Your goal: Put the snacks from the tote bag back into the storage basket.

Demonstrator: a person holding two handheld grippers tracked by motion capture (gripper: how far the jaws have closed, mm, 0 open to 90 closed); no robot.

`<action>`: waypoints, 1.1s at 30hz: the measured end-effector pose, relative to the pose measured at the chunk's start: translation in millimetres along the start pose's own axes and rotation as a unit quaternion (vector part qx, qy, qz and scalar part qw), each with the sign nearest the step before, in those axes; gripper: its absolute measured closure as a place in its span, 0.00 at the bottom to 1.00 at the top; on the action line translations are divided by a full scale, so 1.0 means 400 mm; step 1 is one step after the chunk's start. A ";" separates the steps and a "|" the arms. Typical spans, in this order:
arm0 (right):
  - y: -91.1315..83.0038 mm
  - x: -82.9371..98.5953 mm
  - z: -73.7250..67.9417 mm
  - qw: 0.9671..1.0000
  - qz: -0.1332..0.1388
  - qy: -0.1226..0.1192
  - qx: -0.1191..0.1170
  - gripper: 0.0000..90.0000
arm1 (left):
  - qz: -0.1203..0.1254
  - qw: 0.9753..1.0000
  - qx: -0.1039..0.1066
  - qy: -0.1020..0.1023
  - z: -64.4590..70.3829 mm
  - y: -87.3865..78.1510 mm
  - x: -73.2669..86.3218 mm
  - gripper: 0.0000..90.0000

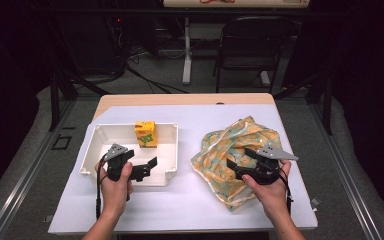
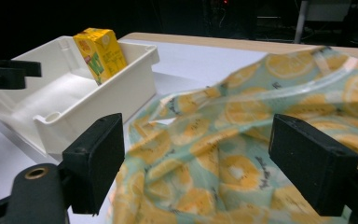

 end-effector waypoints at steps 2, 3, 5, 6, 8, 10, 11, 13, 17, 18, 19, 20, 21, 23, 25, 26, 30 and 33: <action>-0.008 0.009 0.010 1.000 -0.004 0.002 0.005 0.19 | 0.000 1.000 0.002 0.005 0.003 -0.014 0.007 0.00; -0.014 0.015 0.015 1.000 -0.008 0.001 0.008 0.19 | 0.000 1.000 0.003 0.006 0.004 -0.019 0.010 0.00; -0.022 0.023 0.024 1.000 -0.010 0.001 0.011 0.19 | 0.001 1.000 0.004 0.007 0.007 -0.030 0.017 0.00; -0.027 0.028 0.028 1.000 -0.011 0.002 0.013 0.19 | 0.001 1.000 0.005 0.009 0.009 -0.034 0.020 0.00; -0.034 0.037 0.036 1.000 -0.016 0.001 0.016 0.18 | -0.001 1.000 0.008 0.014 0.013 -0.042 0.030 0.00; -0.044 0.048 0.045 1.000 -0.018 0.002 0.020 0.18 | -0.003 1.000 0.007 0.020 0.015 -0.050 0.037 0.00; -0.047 0.051 0.047 1.000 -0.019 0.002 0.022 0.18 | -0.001 1.000 0.009 0.020 0.017 -0.053 0.040 0.00; -0.056 0.058 0.053 0.999 -0.019 0.005 0.025 0.18 | 0.000 1.000 0.011 0.022 0.019 -0.061 0.047 0.00; -0.078 0.077 0.066 0.999 -0.026 0.003 0.031 0.18 | -0.001 0.999 0.011 0.031 0.021 -0.079 0.060 0.00; -0.081 0.081 0.068 0.999 -0.027 0.002 0.030 0.18 | 0.001 0.999 0.013 0.032 0.020 -0.086 0.063 0.00; -0.088 0.087 0.071 0.999 -0.029 0.002 0.031 0.18 | 0.001 0.999 0.013 0.033 0.019 -0.091 0.065 0.00; -0.093 0.092 0.074 0.999 -0.030 0.001 0.032 0.18 | 0.002 0.999 0.012 0.034 0.016 -0.096 0.067 0.00; -0.098 0.097 0.077 0.999 -0.032 0.001 0.034 0.18 | 0.003 0.999 0.011 0.034 0.014 -0.102 0.069 0.00; -0.110 0.106 0.083 0.999 -0.033 0.002 0.035 0.17 | 0.004 0.999 0.011 0.031 0.009 -0.112 0.072 0.00; -0.122 0.116 0.090 0.999 -0.034 0.004 0.040 0.17 | 0.008 0.999 0.013 0.030 0.005 -0.125 0.077 0.00; -0.128 0.119 0.093 0.999 -0.034 0.006 0.041 0.17 | 0.009 0.999 0.012 0.031 0.003 -0.129 0.078 0.00; -0.148 0.131 0.103 0.998 -0.035 0.005 0.045 0.17 | 0.013 0.999 0.011 0.035 -0.009 -0.150 0.088 0.00; -0.162 0.140 0.109 0.998 -0.032 0.009 0.049 0.17 | 0.016 0.999 0.008 0.036 -0.024 -0.164 0.095 0.00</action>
Point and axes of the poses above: each handheld gripper's, and its own axes: y roughly forward along the jaws, x roughly out of its underside, z roughly to its right, the point moved 9 cm from there along y, roughly forward along the jaws, and after that the axes turned 8 degrees about -y, right-handed, at the moved point
